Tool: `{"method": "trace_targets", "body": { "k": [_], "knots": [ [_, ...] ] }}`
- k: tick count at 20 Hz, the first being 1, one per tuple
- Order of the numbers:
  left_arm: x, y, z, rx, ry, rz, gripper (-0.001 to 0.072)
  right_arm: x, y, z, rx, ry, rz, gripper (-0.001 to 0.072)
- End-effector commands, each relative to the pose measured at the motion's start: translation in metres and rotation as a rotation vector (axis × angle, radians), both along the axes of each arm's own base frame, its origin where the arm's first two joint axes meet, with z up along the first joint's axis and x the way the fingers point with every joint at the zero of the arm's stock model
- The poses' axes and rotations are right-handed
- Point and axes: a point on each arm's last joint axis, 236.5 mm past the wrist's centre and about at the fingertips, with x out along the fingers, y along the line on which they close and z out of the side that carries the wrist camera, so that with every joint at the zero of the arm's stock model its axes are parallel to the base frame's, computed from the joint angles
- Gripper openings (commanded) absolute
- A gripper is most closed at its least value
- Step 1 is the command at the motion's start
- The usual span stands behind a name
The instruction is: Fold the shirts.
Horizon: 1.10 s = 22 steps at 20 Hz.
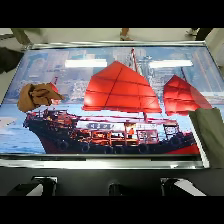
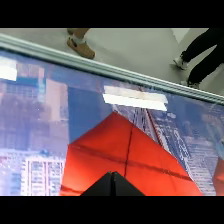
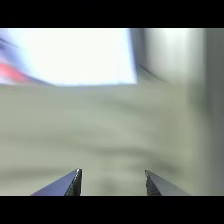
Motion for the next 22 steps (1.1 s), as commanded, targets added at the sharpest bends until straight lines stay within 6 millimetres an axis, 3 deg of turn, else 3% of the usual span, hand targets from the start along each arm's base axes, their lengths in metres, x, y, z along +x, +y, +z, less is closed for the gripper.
{"method": "trace_targets", "body": {
  "k": [1, 2, 3, 4, 5, 6, 7, 9, 10, 11, 13, 22],
  "knots": [
    [0.019, 0.013, 0.02, 0.271, -0.089, 0.106, 0.0025, 0.117, 0.006, 0.144, -0.322, -0.339, 0.248, 0.0491],
    [0.028, 0.024, 0.001, 0.375, -0.011, 0.18, 0.0024, 0.154, 0.042, 0.168, -0.403, -0.35, 0.418, 0.049],
    [0.034, 0.033, -0.033, 0.502, 0.11, 0.22, 0.0026, 0.183, 0.084, 0.174, -0.451, -0.329, 0.577, 0.049],
    [0.034, 0.034, -0.075, 0.598, 0.256, 0.215, 0.0028, 0.202, 0.126, 0.16, -0.48, -0.234, 0.728, 0.049],
    [0.029, 0.033, -0.118, 0.637, 0.407, 0.194, 0.0076, 0.211, 0.158, 0.134, -0.48, -0.099, 0.82, 0.0495],
    [0.017, 0.033, -0.161, 0.669, 0.568, 0.175, 0.0344, 0.213, 0.186, 0.107, -0.448, 0.015, 0.892, 0.0506],
    [-0.004, 0.036, -0.204, 0.673, 0.752, 0.179, 0.0711, 0.215, 0.223, 0.076, -0.363, 0.083, 0.985, 0.0547],
    [-0.048, 0.029, -0.271, 0.663, 1.003, 0.113, 0.0712, 0.209, 0.297, 0.027, -0.123, 0.134, 1.182, 0.0557],
    [-0.063, 0.016, -0.292, 0.622, 1.047, 0.053, 0.0712, 0.205, 0.321, 0.012, -0.042, 0.159, 1.249, 0.0565],
    [-0.074, 0.005, -0.308, 0.579, 1.057, 0.015, 0.0712, 0.204, 0.332, 0.003, -0.022, 0.184, 1.278, 0.0564],
    [-0.082, -0.001, -0.319, 0.563, 1.04, -0.007, 0.0711, 0.209, 0.333, -0.003, -0.069, 0.215, 1.296, 0.0565],
    [-0.082, -0.002, -0.319, 0.564, 1.042, -0.008, 0.0711, 0.21, 0.332, -0.002, -0.075, 0.212, 1.295, 0.0563]
  ]
}}
